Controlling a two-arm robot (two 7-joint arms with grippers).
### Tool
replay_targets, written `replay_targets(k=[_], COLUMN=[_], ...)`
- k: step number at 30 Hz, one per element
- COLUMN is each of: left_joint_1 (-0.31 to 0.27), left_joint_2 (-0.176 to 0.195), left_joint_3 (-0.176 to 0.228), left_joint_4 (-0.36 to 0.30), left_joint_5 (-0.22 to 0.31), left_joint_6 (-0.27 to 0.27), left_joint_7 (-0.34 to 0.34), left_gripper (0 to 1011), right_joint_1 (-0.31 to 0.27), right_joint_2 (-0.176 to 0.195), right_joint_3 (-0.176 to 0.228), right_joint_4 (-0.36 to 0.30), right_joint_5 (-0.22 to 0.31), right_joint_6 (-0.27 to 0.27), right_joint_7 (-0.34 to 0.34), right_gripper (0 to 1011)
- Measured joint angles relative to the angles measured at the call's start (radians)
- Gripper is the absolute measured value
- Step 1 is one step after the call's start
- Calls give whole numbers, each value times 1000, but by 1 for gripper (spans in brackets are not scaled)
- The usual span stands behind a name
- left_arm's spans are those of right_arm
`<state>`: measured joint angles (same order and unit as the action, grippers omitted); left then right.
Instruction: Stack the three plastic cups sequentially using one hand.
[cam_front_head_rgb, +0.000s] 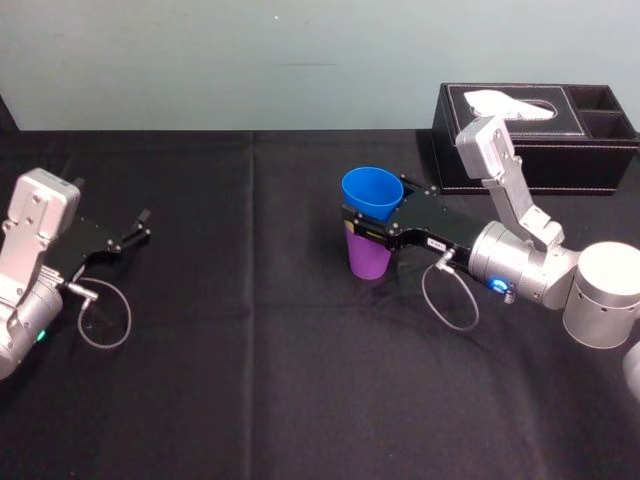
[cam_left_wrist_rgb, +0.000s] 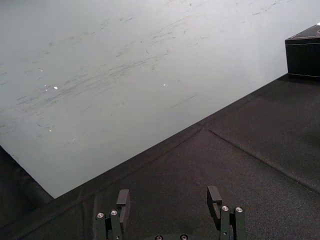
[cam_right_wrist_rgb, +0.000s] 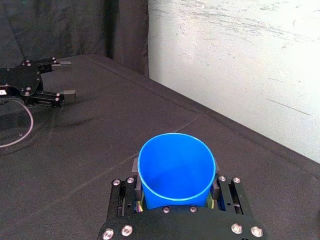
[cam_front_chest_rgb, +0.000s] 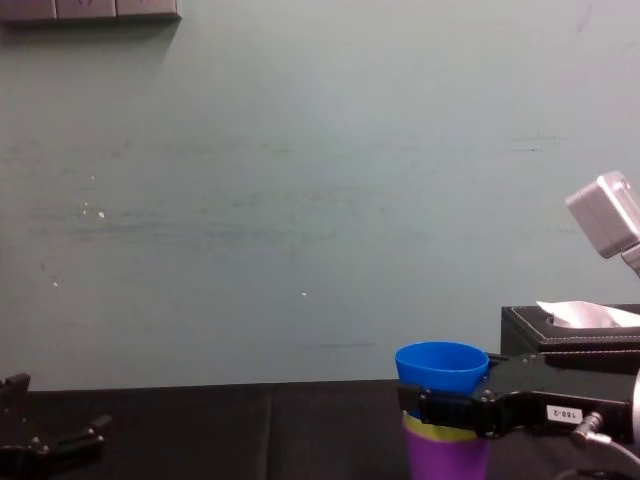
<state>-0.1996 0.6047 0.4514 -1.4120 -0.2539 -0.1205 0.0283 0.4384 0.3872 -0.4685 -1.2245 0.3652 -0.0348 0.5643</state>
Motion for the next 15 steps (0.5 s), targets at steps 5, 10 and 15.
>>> replay_targets(k=[5,10,15], left_joint_1=[0,0,0], left_joint_2=[0,0,0], left_joint_3=[0,0,0], left_joint_4=[0,0,0], left_joint_5=[0,0,0], left_joint_6=[0,0,0], left_joint_7=[0,0,0], left_gripper=[1011,1011,1011], right_joint_1=[0,0,0], right_joint_2=[0,1,1], right_joint_3=[0,1,1], right_joint_4=[0,0,-1], right_joint_5=[0,1,1], right_joint_6=[0,0,0], right_joint_7=[0,-1,-1], right_gripper=[778,911,1002])
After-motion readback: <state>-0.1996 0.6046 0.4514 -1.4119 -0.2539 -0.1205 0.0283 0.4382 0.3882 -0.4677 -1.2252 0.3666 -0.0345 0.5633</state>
